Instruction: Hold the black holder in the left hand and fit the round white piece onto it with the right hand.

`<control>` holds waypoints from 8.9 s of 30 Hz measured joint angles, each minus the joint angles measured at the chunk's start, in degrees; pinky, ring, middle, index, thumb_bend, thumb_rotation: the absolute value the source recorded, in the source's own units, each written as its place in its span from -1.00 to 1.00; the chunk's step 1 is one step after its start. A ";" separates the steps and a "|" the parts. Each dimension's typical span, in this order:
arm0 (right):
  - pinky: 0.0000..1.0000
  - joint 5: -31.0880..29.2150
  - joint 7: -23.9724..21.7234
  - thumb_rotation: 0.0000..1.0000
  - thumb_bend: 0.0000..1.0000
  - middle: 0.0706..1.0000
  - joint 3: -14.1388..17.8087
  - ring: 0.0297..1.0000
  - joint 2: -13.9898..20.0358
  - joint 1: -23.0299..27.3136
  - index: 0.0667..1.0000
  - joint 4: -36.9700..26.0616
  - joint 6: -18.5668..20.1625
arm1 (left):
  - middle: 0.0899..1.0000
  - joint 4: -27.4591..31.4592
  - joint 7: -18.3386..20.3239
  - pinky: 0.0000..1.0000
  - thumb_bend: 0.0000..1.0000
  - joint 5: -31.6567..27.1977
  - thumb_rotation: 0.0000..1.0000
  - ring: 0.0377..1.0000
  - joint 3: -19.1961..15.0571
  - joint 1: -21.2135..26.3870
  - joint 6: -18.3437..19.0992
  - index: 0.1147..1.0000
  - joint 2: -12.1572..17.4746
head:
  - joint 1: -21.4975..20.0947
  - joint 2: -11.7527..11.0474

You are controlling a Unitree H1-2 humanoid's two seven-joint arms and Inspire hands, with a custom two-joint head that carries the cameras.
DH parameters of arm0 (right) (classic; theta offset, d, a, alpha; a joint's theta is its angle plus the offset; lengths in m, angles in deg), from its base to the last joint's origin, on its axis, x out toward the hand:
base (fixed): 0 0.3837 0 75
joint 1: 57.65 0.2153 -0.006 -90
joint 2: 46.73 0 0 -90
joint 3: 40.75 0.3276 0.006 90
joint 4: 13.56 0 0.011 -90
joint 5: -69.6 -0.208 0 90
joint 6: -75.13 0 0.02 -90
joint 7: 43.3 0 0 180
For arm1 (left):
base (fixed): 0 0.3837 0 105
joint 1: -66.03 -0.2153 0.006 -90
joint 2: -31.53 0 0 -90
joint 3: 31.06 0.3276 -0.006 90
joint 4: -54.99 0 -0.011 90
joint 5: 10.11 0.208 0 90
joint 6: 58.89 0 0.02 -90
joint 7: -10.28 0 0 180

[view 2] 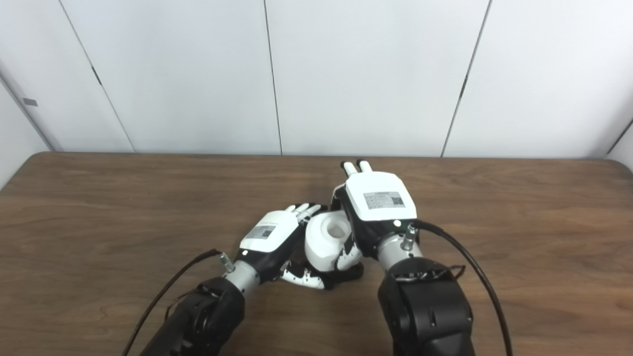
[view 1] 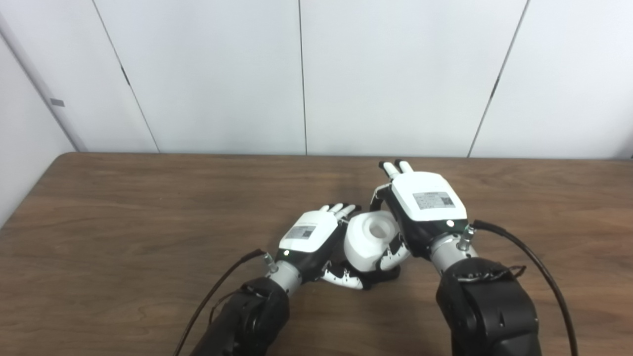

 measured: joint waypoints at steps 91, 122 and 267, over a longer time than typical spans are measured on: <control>0.34 -0.24 2.88 -0.73 0.04 0.93 -2.22 1.00 0.44 -4.08 -0.10 0.64 0.90 | 0.90 -0.50 -1.00 1.00 0.03 -0.45 -0.90 0.96 0.13 -0.09 -0.66 -0.17 -0.06 | -0.26 -1.58; 0.31 -0.94 1.61 -0.55 0.61 0.97 -2.40 1.00 0.42 -4.78 0.28 1.39 1.00 | 0.90 -1.08 -2.43 1.00 0.03 -0.37 -0.90 0.96 -0.06 -0.10 -1.44 -0.17 0.11 | -0.35 -2.37; 0.27 -10.34 4.25 -0.17 1.00 1.00 0.83 1.00 4.80 -5.71 1.00 5.64 10.41 | 0.96 -1.55 -2.60 1.00 0.04 -3.70 -0.87 1.00 -3.12 -0.79 -0.73 -0.16 2.91 | -1.14 -6.68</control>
